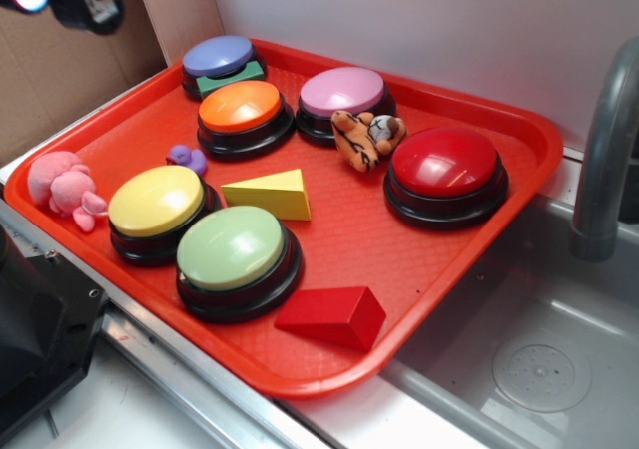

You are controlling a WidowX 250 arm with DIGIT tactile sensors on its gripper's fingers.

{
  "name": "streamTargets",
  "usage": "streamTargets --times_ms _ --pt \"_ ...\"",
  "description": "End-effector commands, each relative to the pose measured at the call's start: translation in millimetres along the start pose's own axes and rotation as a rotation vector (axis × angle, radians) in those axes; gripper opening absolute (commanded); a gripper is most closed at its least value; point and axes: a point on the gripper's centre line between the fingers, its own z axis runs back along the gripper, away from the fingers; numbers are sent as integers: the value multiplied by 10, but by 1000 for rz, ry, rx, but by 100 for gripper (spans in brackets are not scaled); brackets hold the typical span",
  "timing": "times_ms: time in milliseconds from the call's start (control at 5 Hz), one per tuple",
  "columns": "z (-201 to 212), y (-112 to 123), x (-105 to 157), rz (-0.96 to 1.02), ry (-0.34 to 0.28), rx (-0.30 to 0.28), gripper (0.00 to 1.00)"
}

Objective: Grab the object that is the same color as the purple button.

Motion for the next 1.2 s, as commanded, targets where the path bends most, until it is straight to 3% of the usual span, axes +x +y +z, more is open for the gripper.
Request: streamTargets --times_ms 0,400,800,1000 --pt "-522 218 286 132 21 1 100" --pt "-949 311 395 178 -2 25 100" --pt "-1256 331 421 180 2 91 100" --pt "-1339 344 448 209 2 66 100"
